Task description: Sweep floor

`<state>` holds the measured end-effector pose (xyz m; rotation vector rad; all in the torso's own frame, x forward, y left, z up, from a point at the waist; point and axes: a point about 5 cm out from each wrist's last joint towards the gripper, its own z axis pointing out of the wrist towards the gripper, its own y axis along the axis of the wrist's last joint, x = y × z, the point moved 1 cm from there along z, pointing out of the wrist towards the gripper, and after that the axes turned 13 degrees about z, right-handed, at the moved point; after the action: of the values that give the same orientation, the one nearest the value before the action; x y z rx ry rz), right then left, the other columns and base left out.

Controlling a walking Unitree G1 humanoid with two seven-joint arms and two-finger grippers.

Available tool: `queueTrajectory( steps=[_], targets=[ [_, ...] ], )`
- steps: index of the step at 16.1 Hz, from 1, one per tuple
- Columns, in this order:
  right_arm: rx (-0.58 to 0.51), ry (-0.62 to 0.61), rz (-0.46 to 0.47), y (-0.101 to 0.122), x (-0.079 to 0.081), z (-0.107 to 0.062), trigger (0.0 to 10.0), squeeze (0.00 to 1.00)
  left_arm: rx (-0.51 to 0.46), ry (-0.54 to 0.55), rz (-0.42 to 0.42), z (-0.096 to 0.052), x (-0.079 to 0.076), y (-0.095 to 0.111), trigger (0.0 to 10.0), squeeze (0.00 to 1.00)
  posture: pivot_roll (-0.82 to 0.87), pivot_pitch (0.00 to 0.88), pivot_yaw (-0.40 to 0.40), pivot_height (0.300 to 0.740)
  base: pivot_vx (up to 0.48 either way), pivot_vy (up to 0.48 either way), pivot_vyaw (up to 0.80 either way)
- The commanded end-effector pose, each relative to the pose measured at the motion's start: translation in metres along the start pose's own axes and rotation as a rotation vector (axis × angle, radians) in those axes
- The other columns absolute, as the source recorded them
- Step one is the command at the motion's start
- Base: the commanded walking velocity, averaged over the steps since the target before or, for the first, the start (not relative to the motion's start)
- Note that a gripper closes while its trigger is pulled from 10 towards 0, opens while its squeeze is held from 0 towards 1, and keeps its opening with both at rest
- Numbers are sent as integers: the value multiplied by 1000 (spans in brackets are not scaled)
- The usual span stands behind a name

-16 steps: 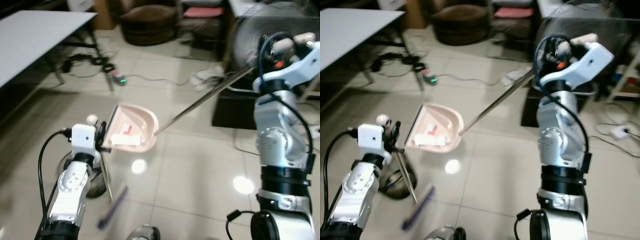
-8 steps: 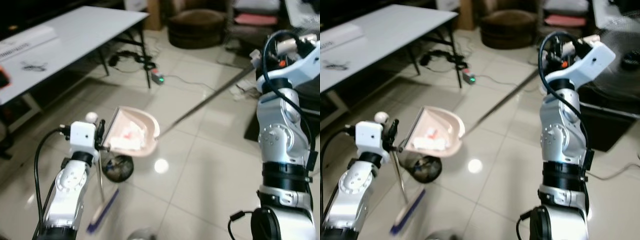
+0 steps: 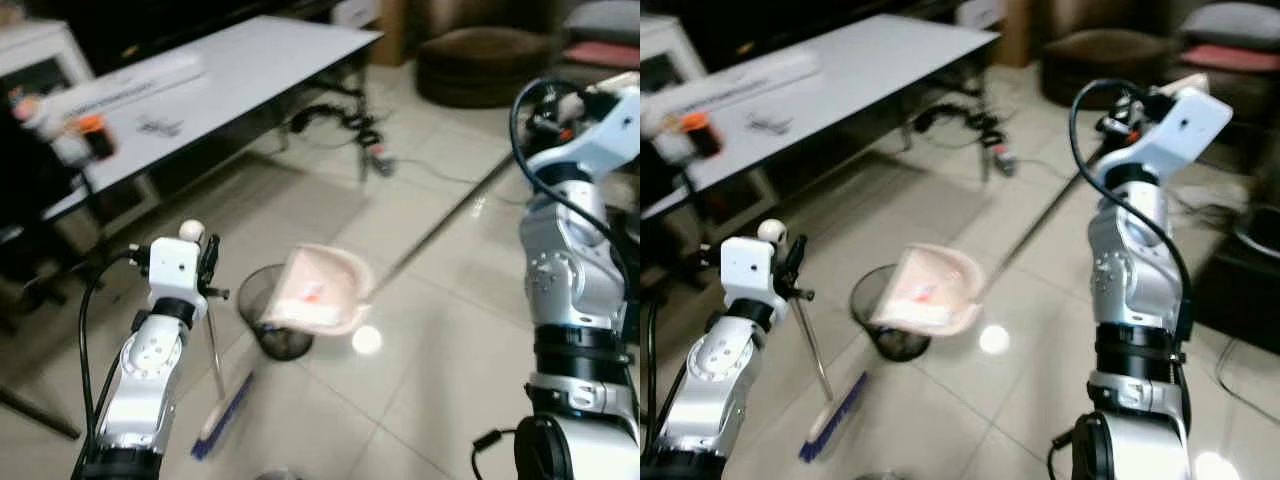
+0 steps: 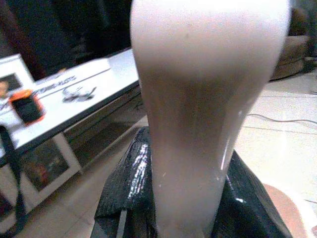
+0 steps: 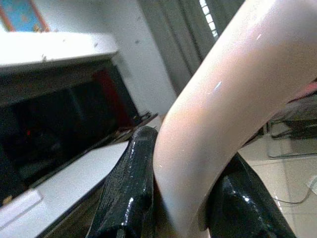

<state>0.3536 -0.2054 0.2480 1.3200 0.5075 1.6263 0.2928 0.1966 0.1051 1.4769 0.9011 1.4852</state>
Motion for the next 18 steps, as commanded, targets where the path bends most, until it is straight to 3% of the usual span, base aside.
queueTrajectory(
  steps=[1, 13, 18],
  targets=[
    [-18, 44, 51, 1, 16, 1, 10000, 0, -19, 18, 21, 4, 6, 7, 10000, 0, -22, 9, 77, 740, 420, 0, 0],
    [27, 53, 48, -6, 15, 3, 10000, 0, -10, 25, 11, 5, 4, 5, 10000, 0, -19, 2, 64, 740, 419, 0, 112],
    [28, 35, 90, -8, 12, 2, 10000, 0, 2, 28, 13, 3, 5, 2, 10000, 0, -20, 6, 62, 740, 0, 0, 96]
  ],
)
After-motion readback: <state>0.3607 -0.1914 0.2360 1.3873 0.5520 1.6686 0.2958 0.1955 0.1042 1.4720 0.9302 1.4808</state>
